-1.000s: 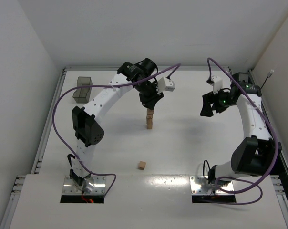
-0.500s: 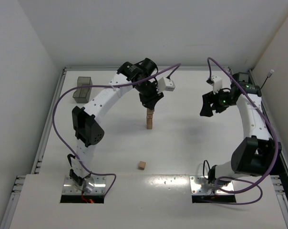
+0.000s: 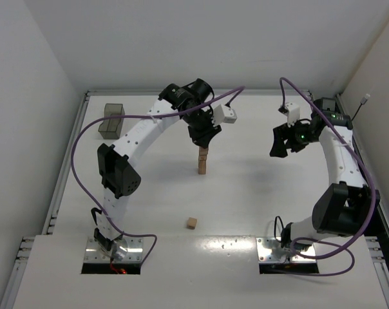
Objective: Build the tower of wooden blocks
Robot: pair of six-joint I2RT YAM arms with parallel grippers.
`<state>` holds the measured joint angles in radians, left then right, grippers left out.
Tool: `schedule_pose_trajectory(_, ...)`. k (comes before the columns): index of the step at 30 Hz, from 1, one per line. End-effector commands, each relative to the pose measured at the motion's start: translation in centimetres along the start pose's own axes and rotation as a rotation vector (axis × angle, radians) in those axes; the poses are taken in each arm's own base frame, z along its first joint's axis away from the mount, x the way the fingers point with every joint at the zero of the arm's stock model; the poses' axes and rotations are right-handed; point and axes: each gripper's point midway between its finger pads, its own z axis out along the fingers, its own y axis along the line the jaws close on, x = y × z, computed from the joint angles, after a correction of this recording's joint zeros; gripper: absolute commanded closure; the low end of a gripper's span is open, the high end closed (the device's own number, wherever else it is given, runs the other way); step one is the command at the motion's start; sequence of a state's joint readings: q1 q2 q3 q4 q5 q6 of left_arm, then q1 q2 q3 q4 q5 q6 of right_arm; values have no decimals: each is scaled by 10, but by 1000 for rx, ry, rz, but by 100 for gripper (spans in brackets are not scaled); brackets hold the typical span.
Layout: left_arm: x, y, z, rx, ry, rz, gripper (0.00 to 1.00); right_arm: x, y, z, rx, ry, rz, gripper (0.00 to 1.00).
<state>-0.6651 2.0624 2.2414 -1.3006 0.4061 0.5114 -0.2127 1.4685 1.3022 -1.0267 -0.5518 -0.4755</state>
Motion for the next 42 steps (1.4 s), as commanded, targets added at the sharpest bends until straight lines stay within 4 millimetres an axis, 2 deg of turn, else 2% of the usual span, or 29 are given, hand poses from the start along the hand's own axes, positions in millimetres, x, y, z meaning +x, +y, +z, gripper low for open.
schedule_pose_trajectory(1,-21,-7,-29,-40,-74,28,97,-18,1,-6,-7,-48,-50,26)
schedule_pose_trajectory(4,-24,-8,-35,-49,-88,35,97,-21,0,-8,-2,-54,-55,26)
schedule_pose_trajectory(13,-24,-7,-35,-57,-83,35,97,-20,3,-8,-14,-53,-50,26)
schedule_pose_trajectory(21,-20,-3,-28,-57,-63,27,97,-20,3,-8,-14,-53,-50,26)
schedule_pose_trajectory(25,-18,-2,-24,-52,-56,24,92,-19,2,-5,-19,-47,-45,26)
schedule_pose_trajectory(28,-17,-1,-20,-48,-49,29,83,-19,2,-5,-19,-47,-45,26)
schedule_pose_trajectory(33,-18,1,-19,-48,-49,29,77,-19,2,-5,-19,-47,-45,26)
schedule_pose_trajectory(42,-18,1,-19,-48,-49,29,58,-18,1,-3,-23,-41,-40,26)
